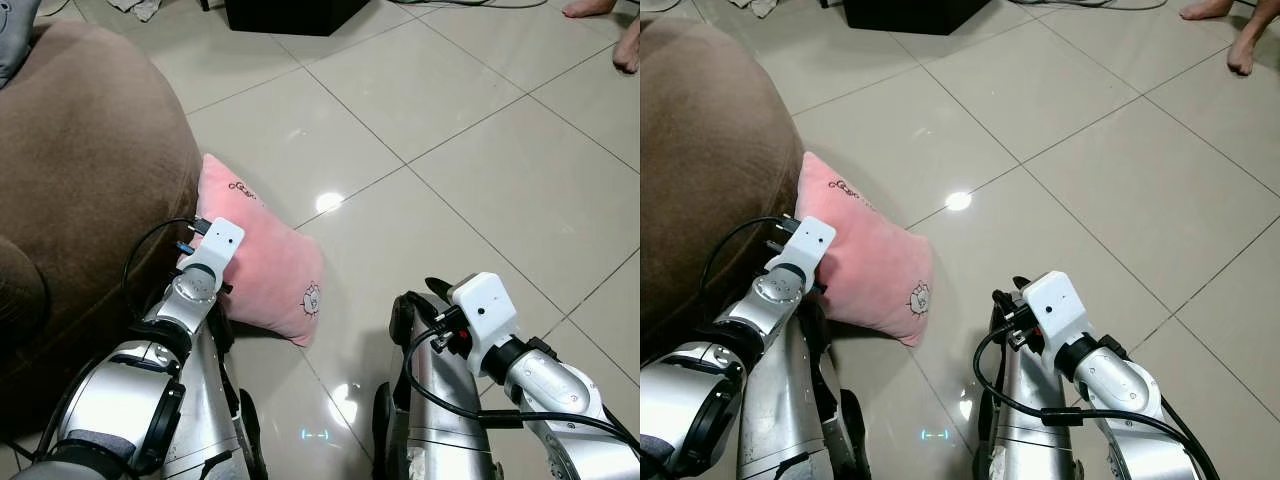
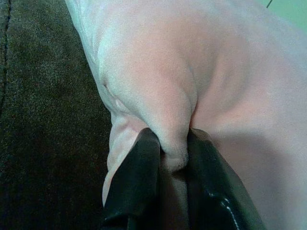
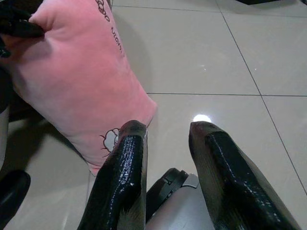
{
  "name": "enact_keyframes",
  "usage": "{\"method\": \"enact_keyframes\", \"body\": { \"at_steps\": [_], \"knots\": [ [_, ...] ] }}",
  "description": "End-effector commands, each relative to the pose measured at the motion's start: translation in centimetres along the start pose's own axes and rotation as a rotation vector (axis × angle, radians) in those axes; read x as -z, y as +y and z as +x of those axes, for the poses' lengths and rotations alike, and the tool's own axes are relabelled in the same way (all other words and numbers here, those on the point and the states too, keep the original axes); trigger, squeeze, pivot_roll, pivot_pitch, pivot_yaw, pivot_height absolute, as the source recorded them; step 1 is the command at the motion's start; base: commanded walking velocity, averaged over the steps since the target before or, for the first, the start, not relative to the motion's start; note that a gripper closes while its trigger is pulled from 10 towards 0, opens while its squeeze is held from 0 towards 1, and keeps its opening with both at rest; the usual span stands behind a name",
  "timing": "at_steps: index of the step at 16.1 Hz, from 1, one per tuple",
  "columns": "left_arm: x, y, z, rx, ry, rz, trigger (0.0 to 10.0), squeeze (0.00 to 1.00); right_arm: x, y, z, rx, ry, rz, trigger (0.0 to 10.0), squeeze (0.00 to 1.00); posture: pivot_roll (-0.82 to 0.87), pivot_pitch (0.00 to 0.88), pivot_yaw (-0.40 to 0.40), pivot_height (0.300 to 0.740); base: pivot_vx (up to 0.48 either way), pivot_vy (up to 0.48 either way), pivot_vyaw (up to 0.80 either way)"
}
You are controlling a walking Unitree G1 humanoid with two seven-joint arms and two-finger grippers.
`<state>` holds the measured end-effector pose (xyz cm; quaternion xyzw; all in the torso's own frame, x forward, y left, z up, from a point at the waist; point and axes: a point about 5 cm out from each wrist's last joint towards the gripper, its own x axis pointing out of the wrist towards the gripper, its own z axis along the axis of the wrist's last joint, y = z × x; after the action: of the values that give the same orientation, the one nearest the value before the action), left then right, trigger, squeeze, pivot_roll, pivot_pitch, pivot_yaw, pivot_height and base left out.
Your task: Move the pillow to the sofa from floor
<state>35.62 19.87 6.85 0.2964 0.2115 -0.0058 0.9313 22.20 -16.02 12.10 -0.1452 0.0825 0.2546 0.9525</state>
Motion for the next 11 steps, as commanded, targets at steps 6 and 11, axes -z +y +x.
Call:
{"method": "enact_keyframes", "body": {
  "at_steps": [6,11],
  "knots": [
    [0.3,-0.7,-0.1,0.025,0.014,-0.037,0.0,0.0,-0.1,-0.3,-0.5,0.017,0.007,-0.007,10.0,0.0,-0.12,0.245,-0.013,0.431,0.0,0.0,0.0],
    [-1.3,-1.0,0.0,0.068,-0.067,-0.214,0.0,0.0,-0.3,-0.6,-0.5,0.061,-0.019,-0.005,10.0,0.0,-0.12,0.186,-0.012,0.431,0.0,0.0,0.0]
  ]
}}
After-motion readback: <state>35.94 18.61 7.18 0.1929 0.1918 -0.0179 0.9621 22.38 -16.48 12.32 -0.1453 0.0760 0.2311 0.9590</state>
